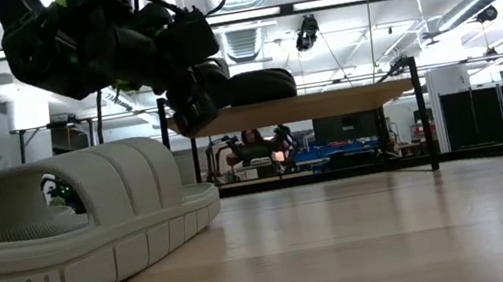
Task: Pick and place slides into the shelf
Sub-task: Put the black slide on the shelf
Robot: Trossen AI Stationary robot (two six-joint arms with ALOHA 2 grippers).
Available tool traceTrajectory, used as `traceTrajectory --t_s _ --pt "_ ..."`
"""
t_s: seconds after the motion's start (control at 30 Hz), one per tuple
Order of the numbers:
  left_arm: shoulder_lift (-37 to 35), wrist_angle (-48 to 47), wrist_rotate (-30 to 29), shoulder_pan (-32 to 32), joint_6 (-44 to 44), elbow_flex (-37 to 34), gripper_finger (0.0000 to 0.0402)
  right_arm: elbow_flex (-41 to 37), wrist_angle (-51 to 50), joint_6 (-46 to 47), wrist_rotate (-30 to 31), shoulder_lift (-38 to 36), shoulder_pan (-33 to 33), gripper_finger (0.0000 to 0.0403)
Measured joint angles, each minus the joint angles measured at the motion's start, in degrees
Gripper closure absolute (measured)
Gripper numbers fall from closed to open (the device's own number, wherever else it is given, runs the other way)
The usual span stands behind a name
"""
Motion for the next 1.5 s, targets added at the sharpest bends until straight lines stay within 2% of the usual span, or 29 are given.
traceTrajectory --t_s 0.3,0.57,0.8,0.97,1.17,1.5 --pt "0.1 0.0 -0.6 -0.1 -0.8 0.1 0.0371 -0.2 0.0 0.0 0.0 0.0 0.0 0.0181" --pt "0.1 0.0 -0.5 -0.3 -2.6 0.1 0.0267 -0.3 0.0 -0.2 0.0 0.0 0.0 0.0181" --pt "0.1 0.0 5.4 -1.8 -4.7 0.4 0.0203 -0.3 0.0 -0.2 0.0 0.0 0.0 0.0181" --pt "0.1 0.0 6.3 -2.4 -4.7 0.4 0.0167 -0.4 0.0 -0.2 0.0 0.0 0.0 0.0181" --pt "0.1 0.0 6.2 -3.0 -4.7 0.5 0.0146 -1.0 0.0 -0.2 0.0 0.0 0.0 0.0181" --pt "0.1 0.0 6.4 -4.5 -4.7 1.5 0.0143 -1.1 0.0 -0.3 0.4 0.0 0.0 0.0181"
